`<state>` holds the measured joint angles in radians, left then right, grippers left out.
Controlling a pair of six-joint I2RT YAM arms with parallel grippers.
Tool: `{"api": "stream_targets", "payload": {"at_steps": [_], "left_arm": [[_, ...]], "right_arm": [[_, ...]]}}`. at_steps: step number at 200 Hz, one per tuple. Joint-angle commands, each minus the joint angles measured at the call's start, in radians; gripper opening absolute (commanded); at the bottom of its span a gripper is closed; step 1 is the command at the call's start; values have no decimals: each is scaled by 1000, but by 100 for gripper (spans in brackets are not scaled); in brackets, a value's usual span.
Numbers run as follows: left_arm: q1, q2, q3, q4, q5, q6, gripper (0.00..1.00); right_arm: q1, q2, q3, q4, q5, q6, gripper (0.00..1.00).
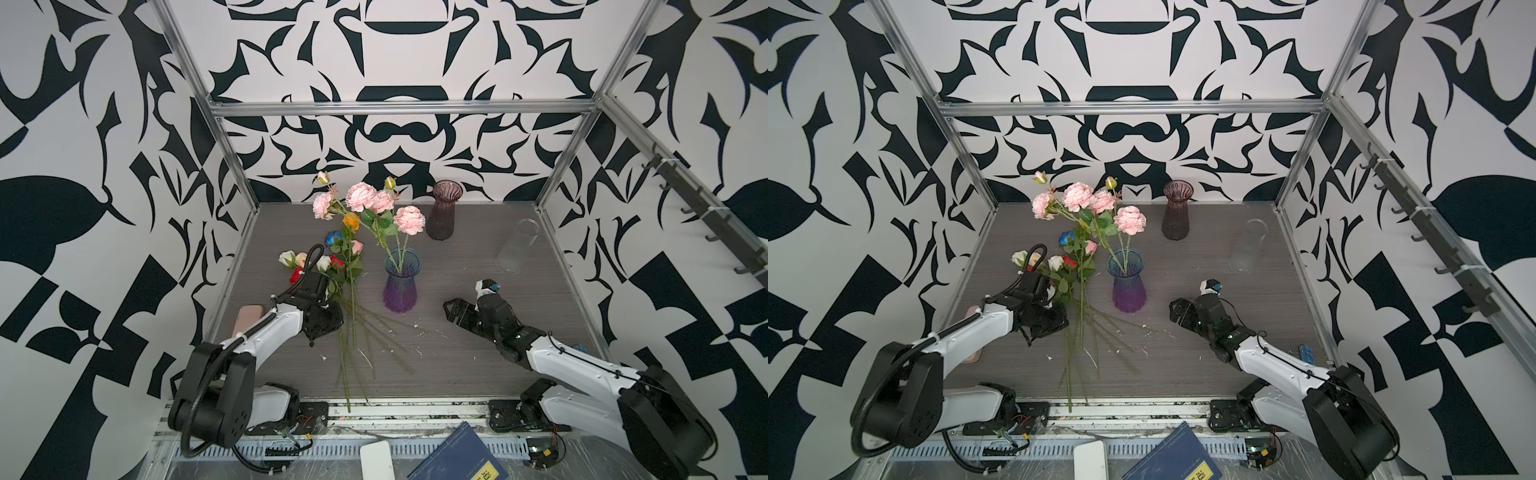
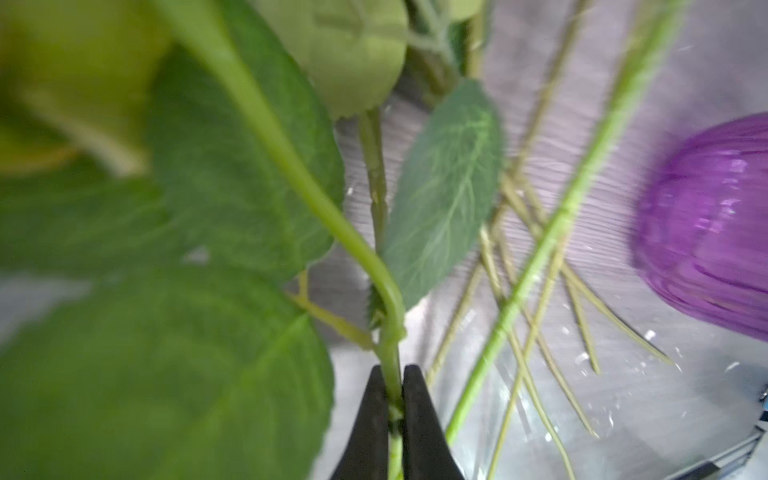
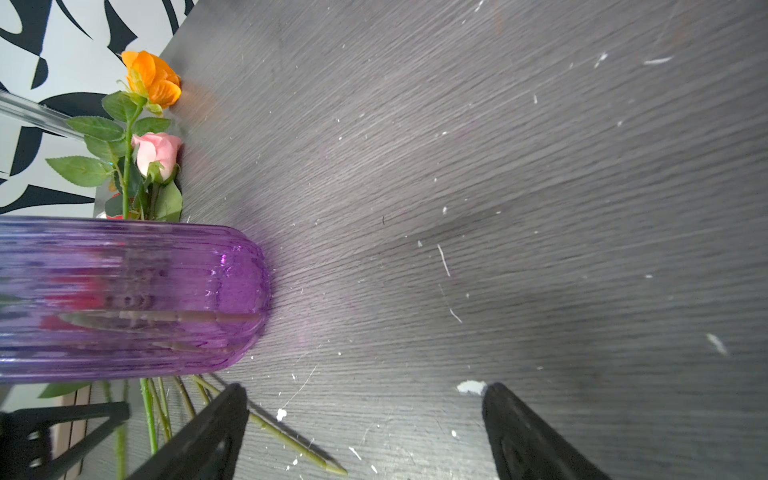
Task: Arrange the flowers into the vase
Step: 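Lower the left gripper onto the stems and close on a red rose stem, then lift the red rose high out of the bunch with the left gripper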
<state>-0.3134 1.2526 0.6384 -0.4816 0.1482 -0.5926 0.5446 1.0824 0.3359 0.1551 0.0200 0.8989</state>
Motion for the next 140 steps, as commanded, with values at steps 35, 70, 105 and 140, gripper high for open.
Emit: {"api": "stream_targets", "payload": {"at_steps": [35,70,105,140], "left_arm": [[27,-221,119,-101,-33,93,7],[38,-278,177,-124,-44,111,7],[54,-334,221,-126,-51,137,0],[56,-383,254,-106,-12,160,0]], "right_arm": [[-2,11,40,17,1,-9,92],[-2,11,40,15,0,-11,92],[0,6,40,13,1,-11,92],[-1,0,35,14,4,-9,92]]}}
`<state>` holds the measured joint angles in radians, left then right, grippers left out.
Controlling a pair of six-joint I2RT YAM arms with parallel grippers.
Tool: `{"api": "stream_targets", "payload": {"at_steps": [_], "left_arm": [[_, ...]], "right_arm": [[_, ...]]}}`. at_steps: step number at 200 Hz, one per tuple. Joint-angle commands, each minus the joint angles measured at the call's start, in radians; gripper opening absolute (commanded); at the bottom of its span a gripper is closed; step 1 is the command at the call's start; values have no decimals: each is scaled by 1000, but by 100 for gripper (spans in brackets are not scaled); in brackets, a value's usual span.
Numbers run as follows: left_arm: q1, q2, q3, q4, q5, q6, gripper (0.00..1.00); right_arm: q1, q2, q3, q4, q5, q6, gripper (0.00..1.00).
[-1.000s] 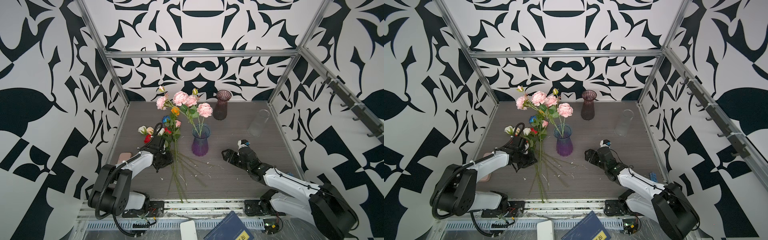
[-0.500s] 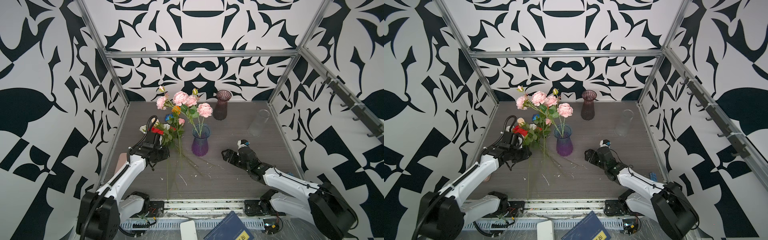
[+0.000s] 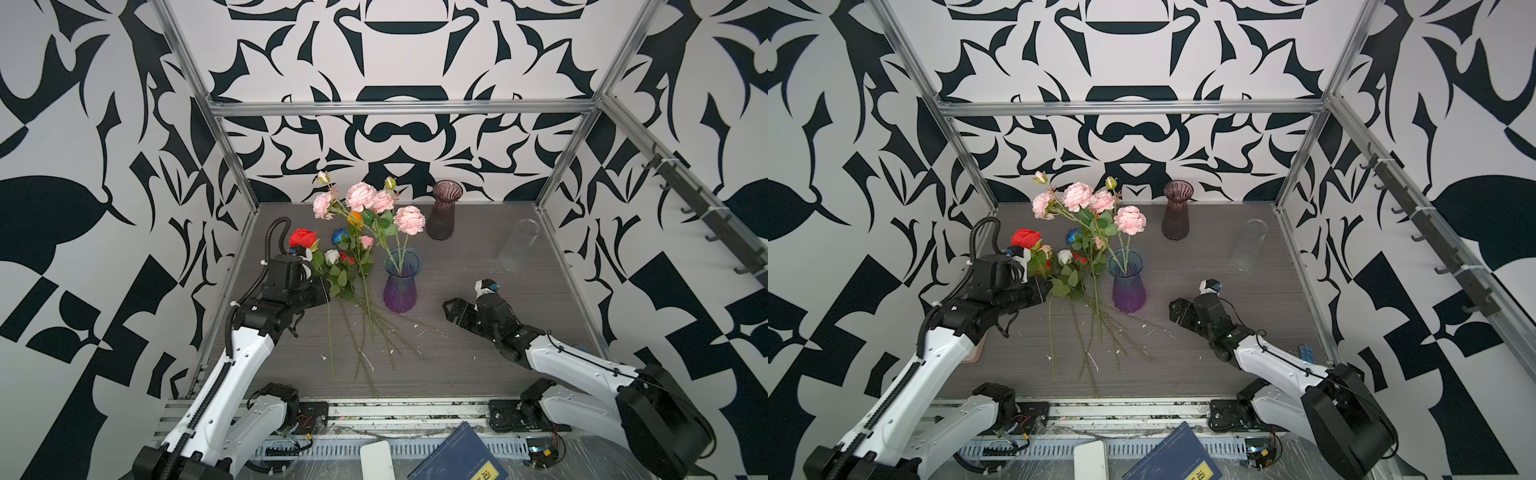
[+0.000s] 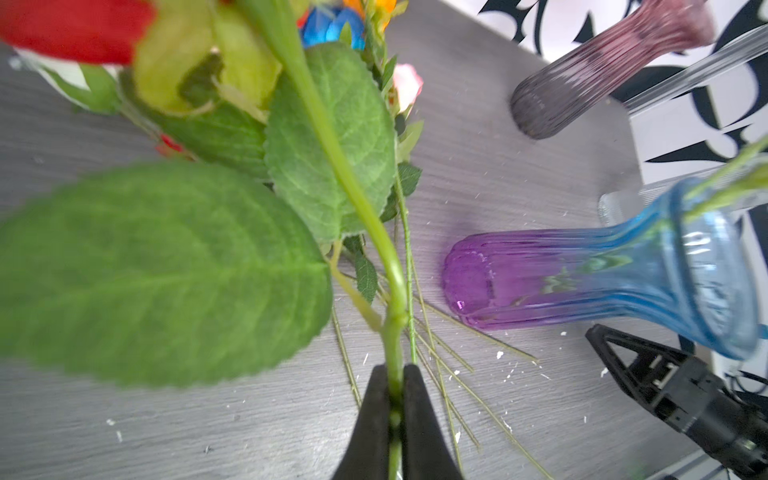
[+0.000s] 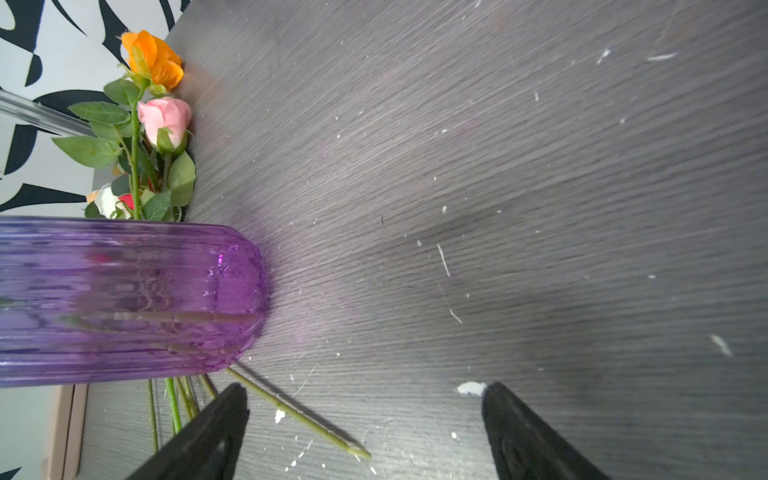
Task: Arrange the flowers into the vase
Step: 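Lift the red rose high out of the bunch with the left gripper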
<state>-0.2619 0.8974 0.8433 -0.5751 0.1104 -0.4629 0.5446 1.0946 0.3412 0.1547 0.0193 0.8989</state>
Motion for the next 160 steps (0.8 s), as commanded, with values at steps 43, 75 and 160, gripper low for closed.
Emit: {"api": "stream_targets", "payload": {"at_steps": [43,75,160], "left_arm": [[5,-52,141,52,53,19,0],[5,-102,310,87,29,-41,0],[3,-26,488,448,347,-131,0]], "right_arm": [[-1,-13,30,17,2,-9,92],[-1,1,33,26,-11,-12,92],[-1,51,53,46,-44,-20,92]]}}
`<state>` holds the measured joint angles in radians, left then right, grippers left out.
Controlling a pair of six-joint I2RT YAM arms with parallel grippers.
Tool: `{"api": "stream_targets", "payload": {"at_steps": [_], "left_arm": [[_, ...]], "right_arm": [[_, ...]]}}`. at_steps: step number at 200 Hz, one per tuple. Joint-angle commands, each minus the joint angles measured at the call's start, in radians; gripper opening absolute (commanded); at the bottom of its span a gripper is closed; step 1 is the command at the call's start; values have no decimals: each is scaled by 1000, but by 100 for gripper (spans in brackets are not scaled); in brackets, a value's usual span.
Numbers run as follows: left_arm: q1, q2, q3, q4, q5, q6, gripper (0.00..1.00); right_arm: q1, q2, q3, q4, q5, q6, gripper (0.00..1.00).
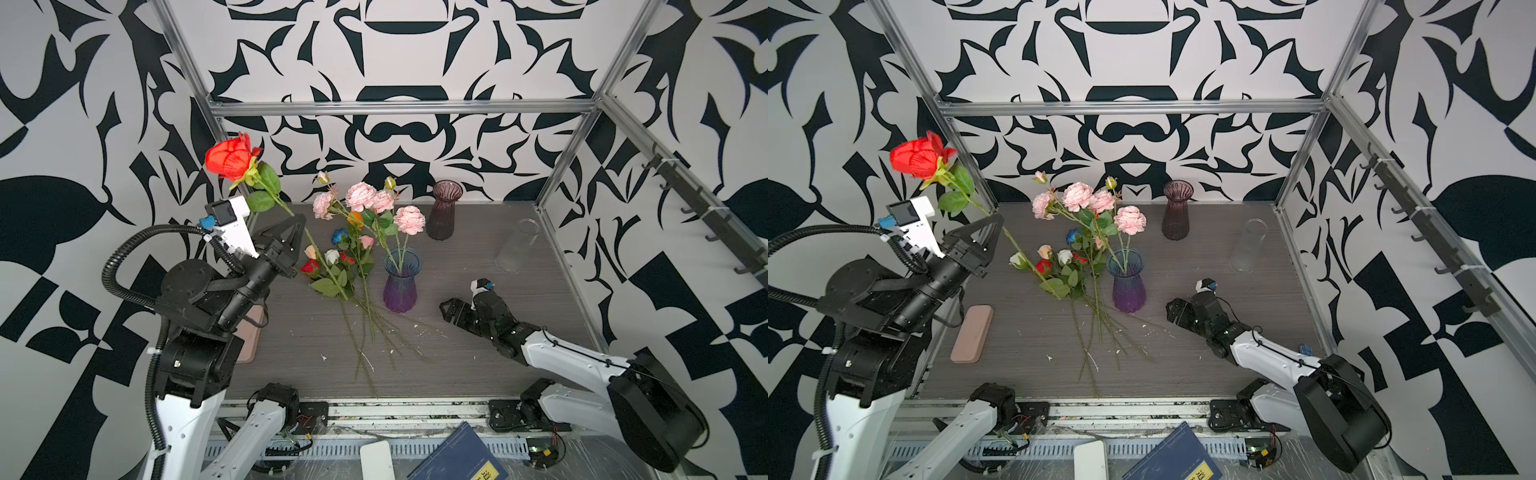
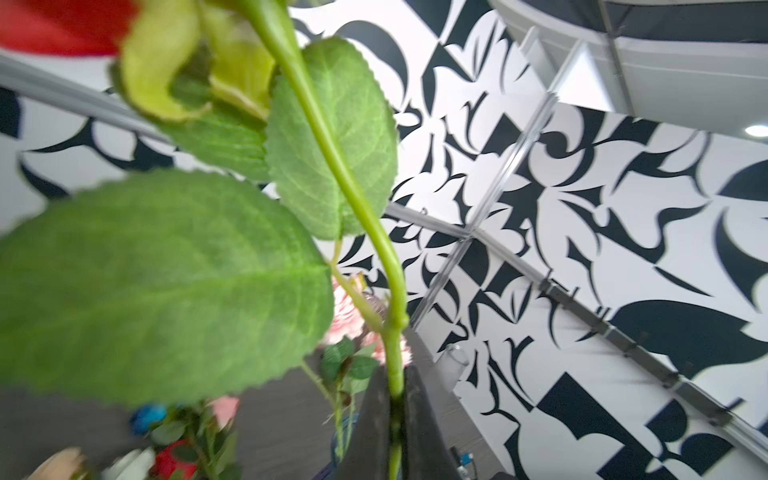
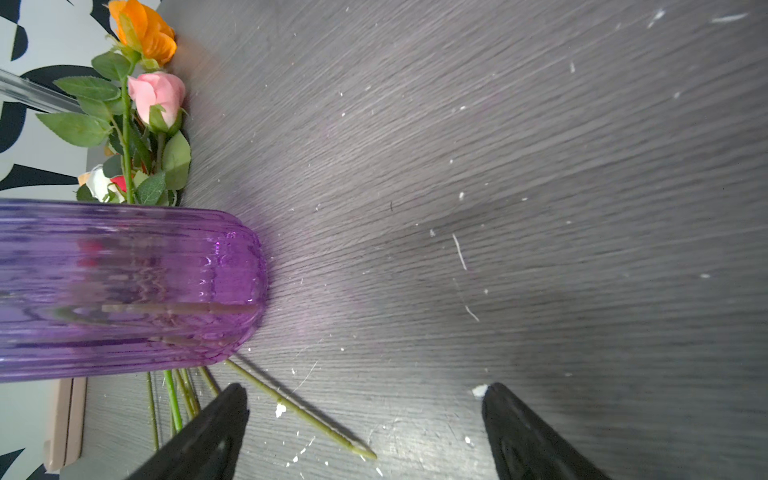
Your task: Arrange the flowers into the vase
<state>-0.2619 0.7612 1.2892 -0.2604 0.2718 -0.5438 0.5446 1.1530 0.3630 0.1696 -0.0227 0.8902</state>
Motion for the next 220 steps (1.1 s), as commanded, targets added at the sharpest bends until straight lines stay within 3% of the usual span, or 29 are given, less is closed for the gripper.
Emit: {"api": "stream_targets", "payload": {"at_steps": [1,33,67,87,122,146,175,220], "left_arm": [[3,114,44,138,192,-53,0],[-85,243,121,280,262,-75,0],[-347,379,246,269,197,188,0],[-423,471,310,250,190,276,0],[-448,591,335,240,171,335,0],[-465,625,326,233,162,413,0],[-465,671,342,158,236,540,0],[-466,695,303,71,224,629,0]], "right_arm": [[-1,-8,31,31,-2,-11,92],[-1,-37,17,24,21,-4,92],[-1,-100,-14,18,47,12,92],[-3,-134,-33,20,56,18,92],[-8,-149,-39,16,47,15,92],[-12,-145,-39,21,36,10,92],[-23,-138,-42,33,22,9,93],[-40,-127,-43,42,4,12,93]]}}
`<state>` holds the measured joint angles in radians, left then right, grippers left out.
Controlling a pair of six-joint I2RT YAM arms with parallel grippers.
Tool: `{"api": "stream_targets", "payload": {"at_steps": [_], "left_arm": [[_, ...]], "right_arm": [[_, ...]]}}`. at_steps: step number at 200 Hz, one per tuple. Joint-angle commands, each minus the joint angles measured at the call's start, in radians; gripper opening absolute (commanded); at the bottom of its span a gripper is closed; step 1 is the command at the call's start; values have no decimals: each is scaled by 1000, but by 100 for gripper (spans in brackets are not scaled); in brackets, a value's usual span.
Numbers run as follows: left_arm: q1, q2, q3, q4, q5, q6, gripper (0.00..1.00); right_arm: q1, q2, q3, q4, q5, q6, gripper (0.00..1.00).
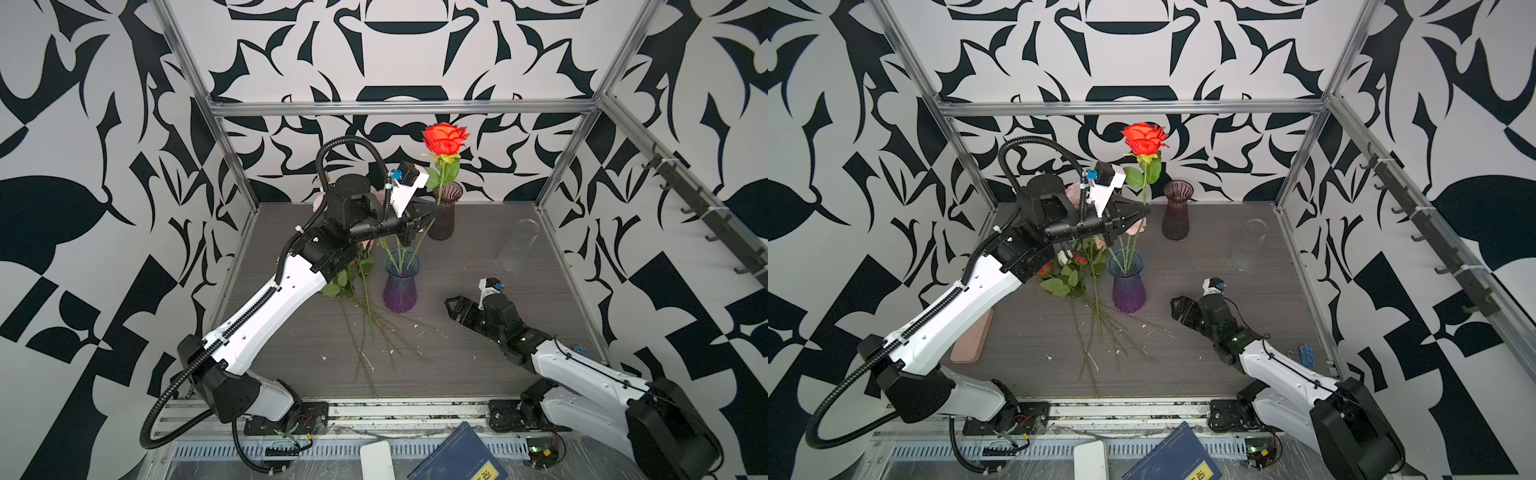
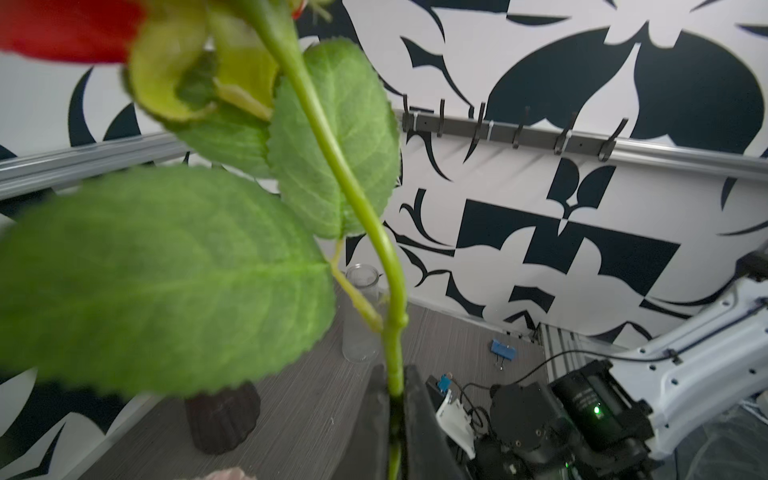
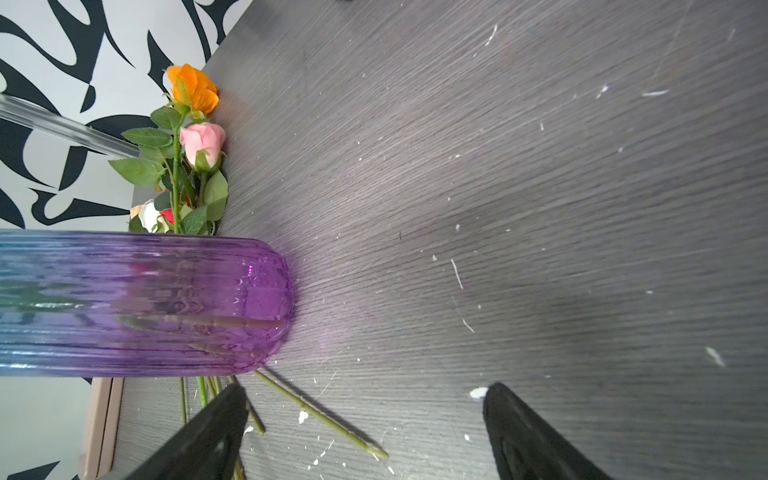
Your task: Arrange the flowers into the vase
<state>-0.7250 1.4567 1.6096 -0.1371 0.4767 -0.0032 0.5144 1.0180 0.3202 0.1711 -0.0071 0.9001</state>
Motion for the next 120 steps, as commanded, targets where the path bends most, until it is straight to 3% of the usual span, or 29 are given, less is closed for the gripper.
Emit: {"api": "stream_targets", "payload": {"at_steps": [1,46,116,120], "left_arm": [[-2,-1,-20,-53,20,89,0],[-3,-21,-190,9,62,123,0],[-1,-27,-257,-15,35,210,0],[0,-32,-260,-17,24,214,6]], "right_arm": [[-10,8,0,40,-12,2,93],[-35,-3,17,12,-37,-4,93],[-59,58,52,9,-56,2,92],[-59,65,54,12,-56,3,92]]}}
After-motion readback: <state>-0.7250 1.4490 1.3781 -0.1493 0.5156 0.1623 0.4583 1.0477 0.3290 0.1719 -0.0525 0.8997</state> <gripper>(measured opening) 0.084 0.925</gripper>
